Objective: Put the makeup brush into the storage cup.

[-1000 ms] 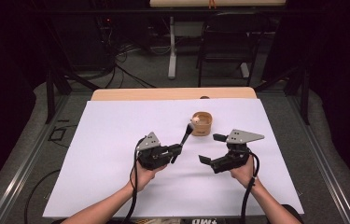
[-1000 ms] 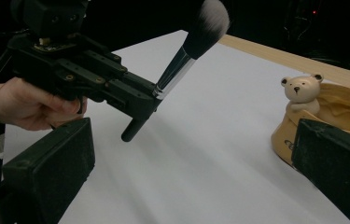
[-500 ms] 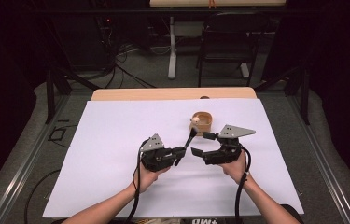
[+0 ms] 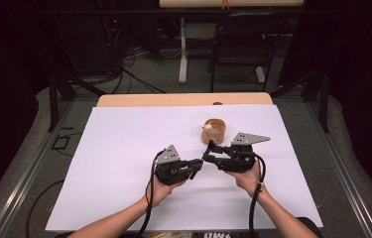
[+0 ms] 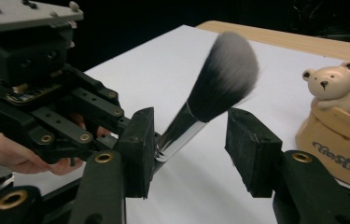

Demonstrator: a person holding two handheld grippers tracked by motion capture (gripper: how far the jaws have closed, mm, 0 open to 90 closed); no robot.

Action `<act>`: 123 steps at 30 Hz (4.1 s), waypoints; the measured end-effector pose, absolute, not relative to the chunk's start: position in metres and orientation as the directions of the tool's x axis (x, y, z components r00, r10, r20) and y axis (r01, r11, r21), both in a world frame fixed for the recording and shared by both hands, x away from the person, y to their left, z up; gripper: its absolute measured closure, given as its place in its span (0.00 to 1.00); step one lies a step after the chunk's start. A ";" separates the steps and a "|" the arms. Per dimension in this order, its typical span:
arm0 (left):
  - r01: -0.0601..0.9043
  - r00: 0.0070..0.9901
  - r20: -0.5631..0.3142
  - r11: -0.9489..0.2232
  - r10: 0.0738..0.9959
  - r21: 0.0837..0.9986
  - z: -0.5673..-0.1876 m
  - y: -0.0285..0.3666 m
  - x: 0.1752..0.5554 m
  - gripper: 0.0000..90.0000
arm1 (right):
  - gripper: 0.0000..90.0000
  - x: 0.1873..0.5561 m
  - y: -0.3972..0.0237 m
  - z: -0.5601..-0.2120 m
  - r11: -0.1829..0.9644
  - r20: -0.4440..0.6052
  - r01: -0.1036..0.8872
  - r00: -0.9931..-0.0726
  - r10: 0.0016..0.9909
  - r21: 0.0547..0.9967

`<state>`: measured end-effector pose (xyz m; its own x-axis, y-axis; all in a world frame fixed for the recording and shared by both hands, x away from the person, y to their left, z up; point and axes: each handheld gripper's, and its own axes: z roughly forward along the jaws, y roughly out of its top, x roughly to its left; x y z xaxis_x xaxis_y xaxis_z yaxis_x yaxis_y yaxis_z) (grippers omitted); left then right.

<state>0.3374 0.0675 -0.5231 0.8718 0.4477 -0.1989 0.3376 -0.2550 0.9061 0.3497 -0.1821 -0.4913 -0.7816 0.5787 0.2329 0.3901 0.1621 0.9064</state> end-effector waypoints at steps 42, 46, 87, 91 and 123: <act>0.352 0.851 -0.203 -0.241 0.484 0.904 -0.513 0.096 0.340 0.14 | 0.86 0.338 -0.176 -0.486 0.242 0.146 0.327 -0.819 0.554 0.914; 0.340 0.844 -0.190 -0.226 0.502 0.913 -0.505 0.109 0.337 0.09 | 0.86 0.337 -0.177 -0.485 0.247 0.136 0.321 -0.818 0.559 0.914; 0.332 0.811 -0.116 -0.287 0.574 0.899 -0.509 0.207 0.310 0.00 | 0.86 0.340 -0.192 -0.482 0.251 0.117 0.328 -0.788 0.605 0.911; 0.348 0.799 -0.130 -0.275 0.587 0.897 -0.512 0.216 0.307 0.00 | 0.86 0.340 -0.192 -0.482 0.254 0.114 0.329 -0.786 0.608 0.909; 0.364 0.762 -0.137 -0.243 0.633 0.899 -0.516 0.247 0.293 0.00 | 0.86 0.338 -0.202 -0.480 0.258 0.100 0.338 -0.757 0.645 0.905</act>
<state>0.2926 0.2469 -0.5160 0.7618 0.6332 -0.1371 0.3641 -0.2434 0.8990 0.3379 -0.2020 -0.4803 -0.7575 0.6452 0.0997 0.3385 0.2575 0.9050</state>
